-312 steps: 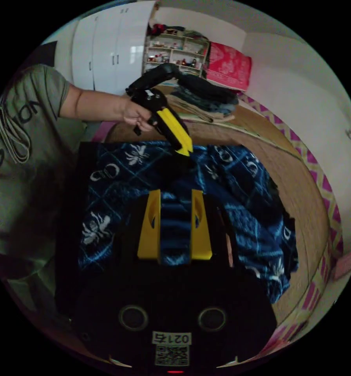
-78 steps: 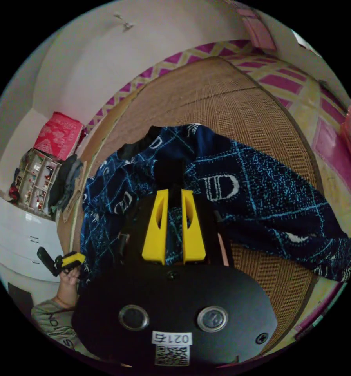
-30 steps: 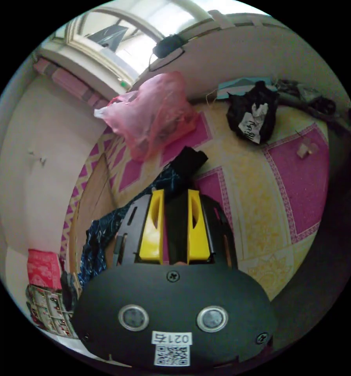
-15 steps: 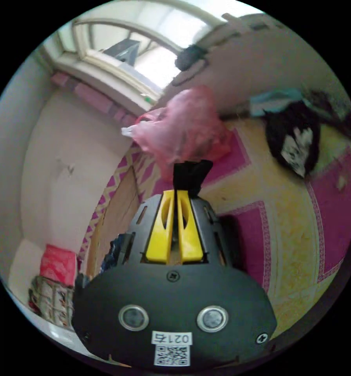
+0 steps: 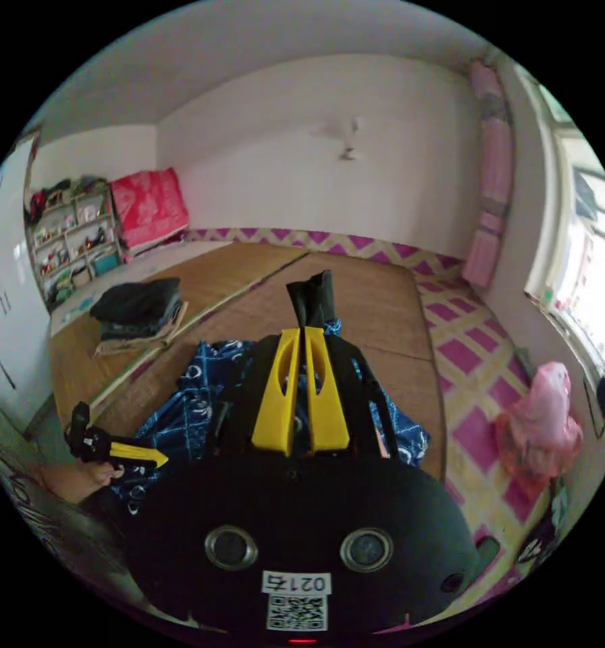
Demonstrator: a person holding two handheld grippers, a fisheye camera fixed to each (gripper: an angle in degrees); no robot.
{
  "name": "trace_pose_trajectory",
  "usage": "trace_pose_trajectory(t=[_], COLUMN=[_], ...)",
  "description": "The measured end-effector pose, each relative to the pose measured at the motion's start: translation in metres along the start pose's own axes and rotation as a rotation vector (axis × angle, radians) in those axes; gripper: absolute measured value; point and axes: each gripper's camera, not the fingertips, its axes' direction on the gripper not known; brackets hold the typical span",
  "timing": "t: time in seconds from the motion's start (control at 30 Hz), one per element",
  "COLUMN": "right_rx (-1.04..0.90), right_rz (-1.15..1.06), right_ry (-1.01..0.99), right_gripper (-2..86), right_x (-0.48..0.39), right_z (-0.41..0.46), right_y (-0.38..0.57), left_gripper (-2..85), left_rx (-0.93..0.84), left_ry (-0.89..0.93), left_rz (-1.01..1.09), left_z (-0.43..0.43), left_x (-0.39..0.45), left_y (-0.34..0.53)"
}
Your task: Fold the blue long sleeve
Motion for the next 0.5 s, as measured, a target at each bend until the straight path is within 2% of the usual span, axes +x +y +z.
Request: trace_pose_trajectory(t=[0.13,0.27,0.37,0.5], right_rx=[-0.154,-0.342,-0.413,-0.355], right_rz=[-0.14,-0.238,-0.287,-0.336], right_ry=[-0.08,-0.084,-0.092,-0.075], right_gripper=[-0.6,-0.9,-0.9,-0.9], right_x=[-0.126,-0.221,-0.262,-0.294], right_z=[0.108,0.226,0.28,0.287], right_y=[-0.033,-0.015,0.005,0.013], left_gripper=[-1.0,-1.0,-1.0,-1.0], left_rx=[0.024,0.041,0.037,0.034], left_ry=[0.017,0.041,0.044,0.03], left_rz=[0.005,0.006,0.021,0.053], left_z=[-0.01,-0.019,-0.023,-0.027], left_x=[0.009,0.015,0.022,0.033], left_y=[0.001,0.0,-0.003,-0.008])
